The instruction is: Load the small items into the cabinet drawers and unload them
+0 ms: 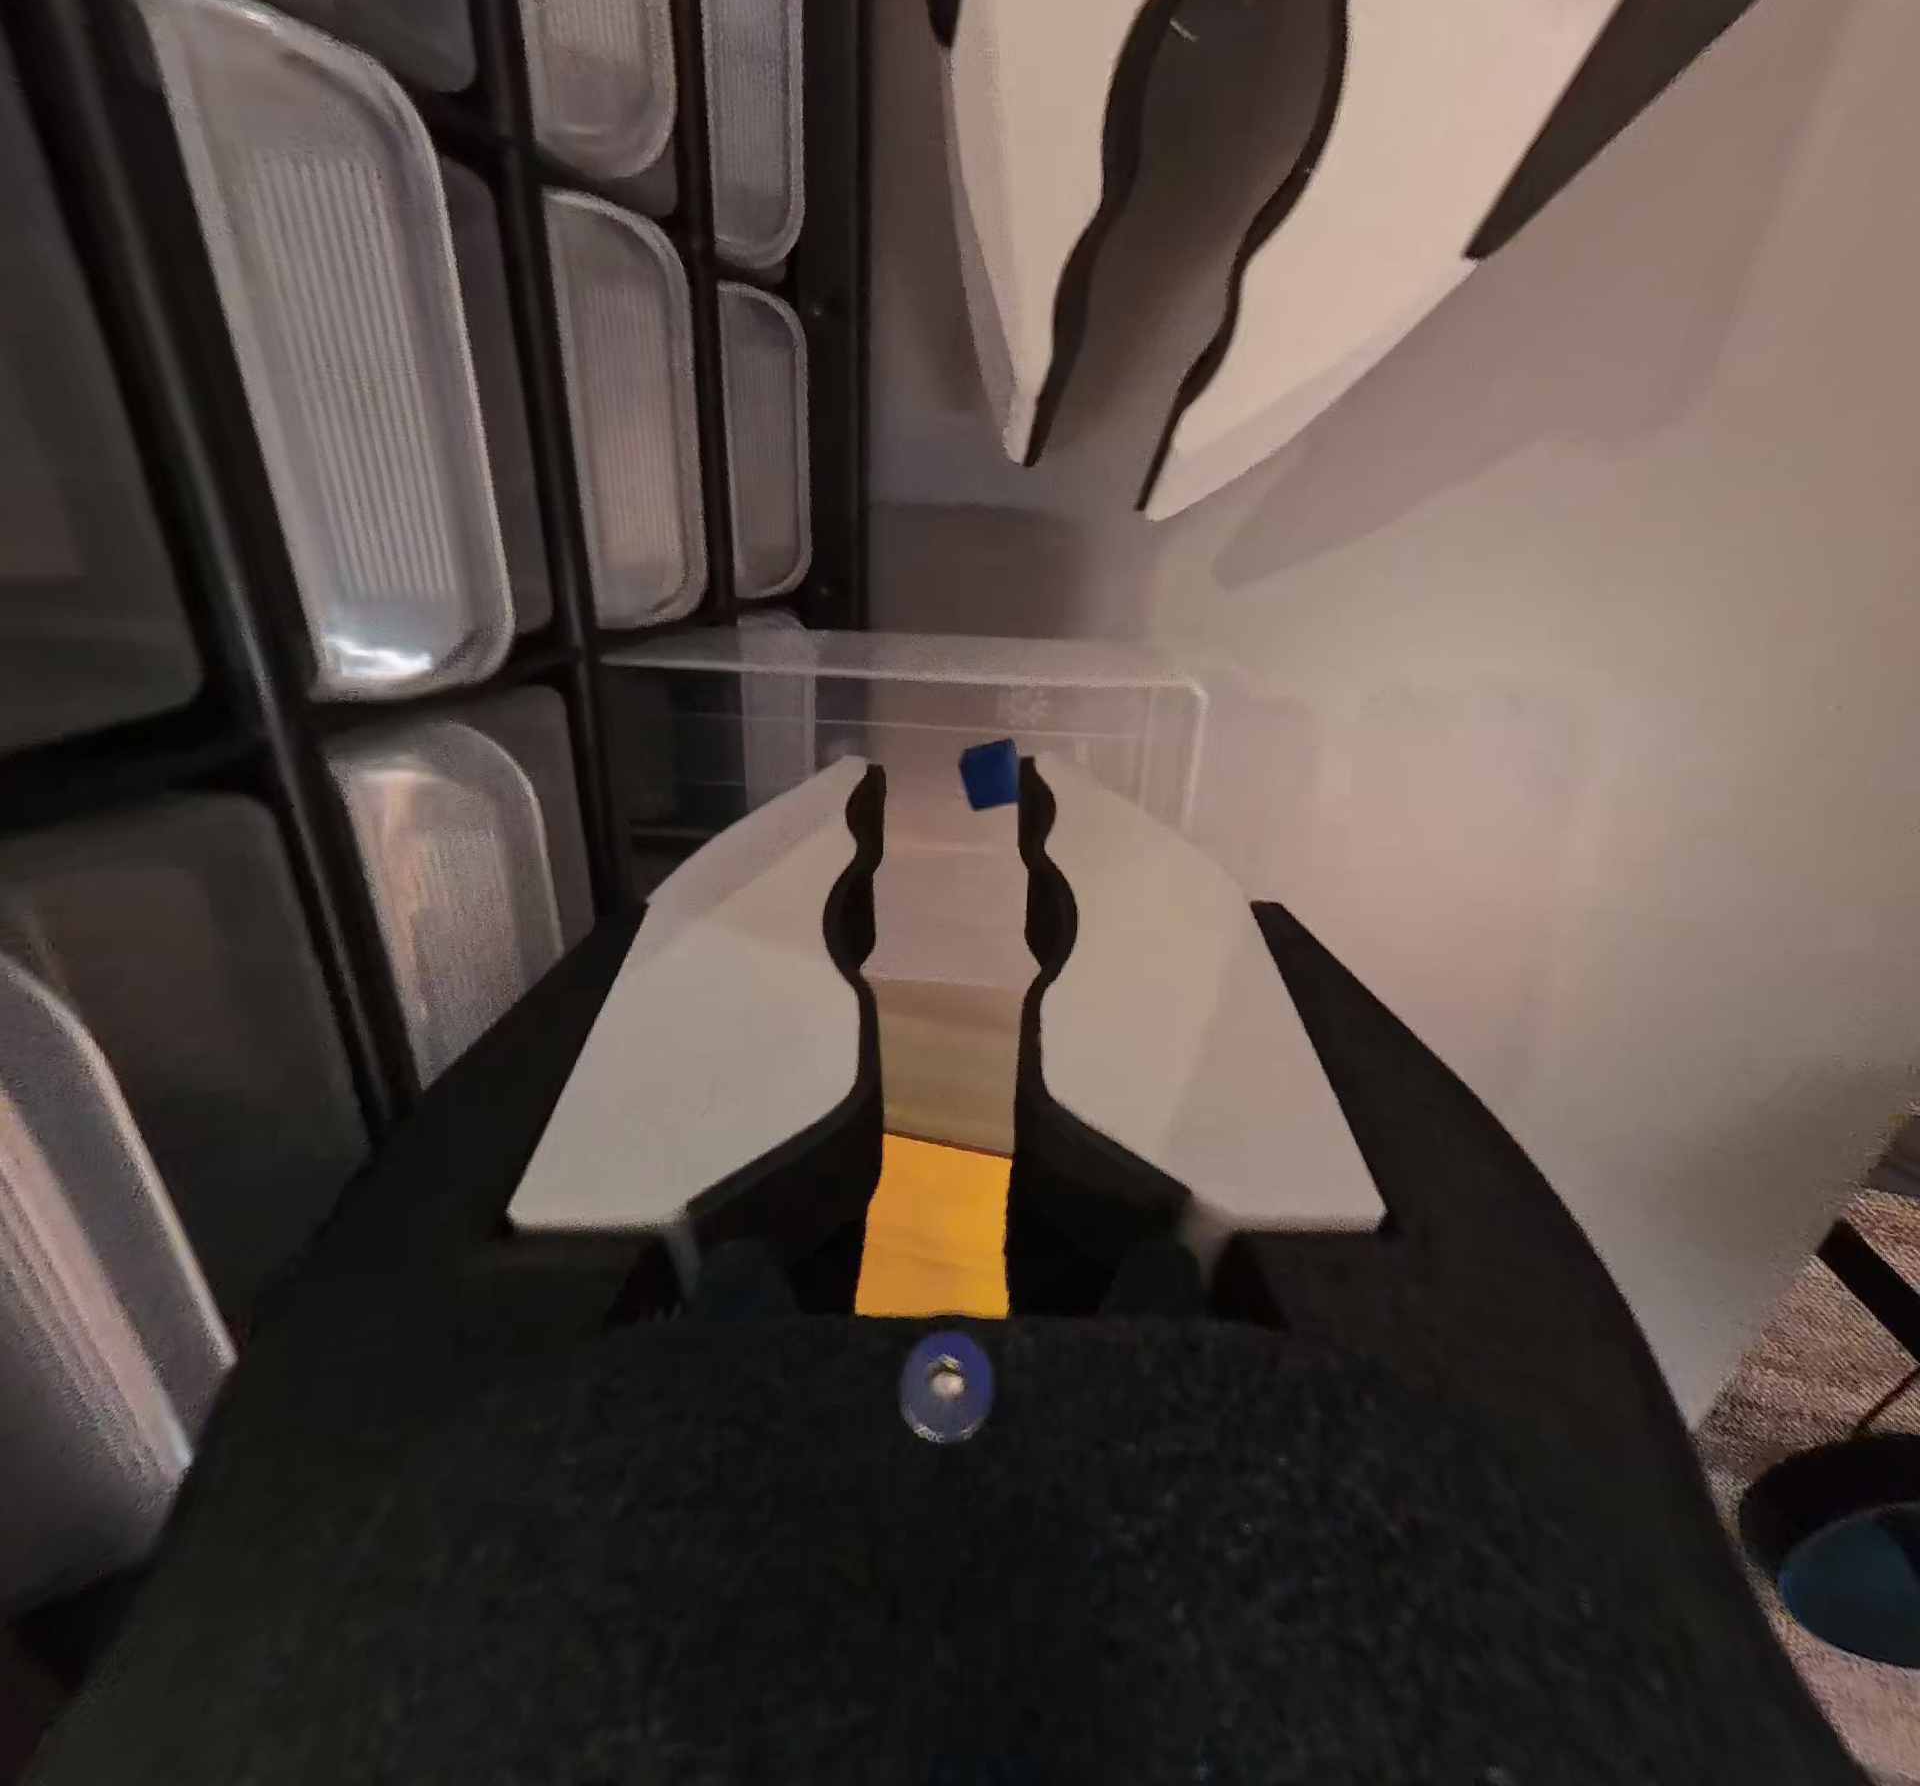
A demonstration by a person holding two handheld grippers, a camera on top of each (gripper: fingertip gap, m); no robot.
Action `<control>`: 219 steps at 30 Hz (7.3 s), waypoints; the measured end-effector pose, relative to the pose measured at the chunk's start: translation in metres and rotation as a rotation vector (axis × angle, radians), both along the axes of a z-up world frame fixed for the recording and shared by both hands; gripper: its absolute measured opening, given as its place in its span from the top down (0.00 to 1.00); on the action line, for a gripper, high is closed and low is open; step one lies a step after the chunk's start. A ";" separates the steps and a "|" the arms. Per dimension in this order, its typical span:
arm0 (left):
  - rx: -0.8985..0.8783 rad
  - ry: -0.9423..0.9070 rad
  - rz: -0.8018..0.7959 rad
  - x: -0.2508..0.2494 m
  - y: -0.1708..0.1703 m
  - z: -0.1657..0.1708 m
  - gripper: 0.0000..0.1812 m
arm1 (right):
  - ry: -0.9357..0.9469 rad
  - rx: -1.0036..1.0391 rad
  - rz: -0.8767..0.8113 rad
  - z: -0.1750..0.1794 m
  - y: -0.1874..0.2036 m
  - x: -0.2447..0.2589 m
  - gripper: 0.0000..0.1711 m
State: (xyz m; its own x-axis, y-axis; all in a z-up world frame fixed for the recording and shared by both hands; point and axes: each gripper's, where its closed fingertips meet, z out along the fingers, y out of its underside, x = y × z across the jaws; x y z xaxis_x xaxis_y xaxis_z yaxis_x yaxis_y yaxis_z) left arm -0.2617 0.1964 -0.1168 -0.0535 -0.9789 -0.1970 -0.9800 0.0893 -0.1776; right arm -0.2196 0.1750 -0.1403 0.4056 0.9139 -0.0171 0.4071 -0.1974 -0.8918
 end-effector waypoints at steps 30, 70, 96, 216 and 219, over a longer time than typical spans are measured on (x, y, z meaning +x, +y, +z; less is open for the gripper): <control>0.017 -0.044 0.028 -0.006 -0.005 0.004 0.94 | 0.107 0.020 0.026 0.025 -0.014 0.007 0.88; -0.082 -1.193 0.254 0.052 -0.114 0.072 0.84 | 0.767 -0.620 0.156 0.142 -0.083 0.060 0.94; 0.022 -1.076 0.507 0.009 -0.135 0.022 0.82 | -0.647 -0.495 -0.726 -0.046 0.053 0.390 0.90; 0.157 -1.011 0.518 0.052 -0.045 -0.008 0.80 | 0.332 -0.111 -0.430 0.056 -0.032 0.083 0.85; 0.114 -1.057 0.444 0.064 -0.041 0.002 0.74 | 0.307 -0.108 -0.360 0.056 -0.024 0.083 0.74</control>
State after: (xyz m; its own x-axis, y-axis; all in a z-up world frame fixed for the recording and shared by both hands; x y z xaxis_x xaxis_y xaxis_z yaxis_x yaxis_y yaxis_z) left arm -0.1973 0.1552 -0.1149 0.5359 -0.8439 -0.0263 -0.2952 -0.1581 -0.9423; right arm -0.1367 0.1509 -0.0842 0.6572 0.7027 -0.2725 0.0175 -0.3758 -0.9266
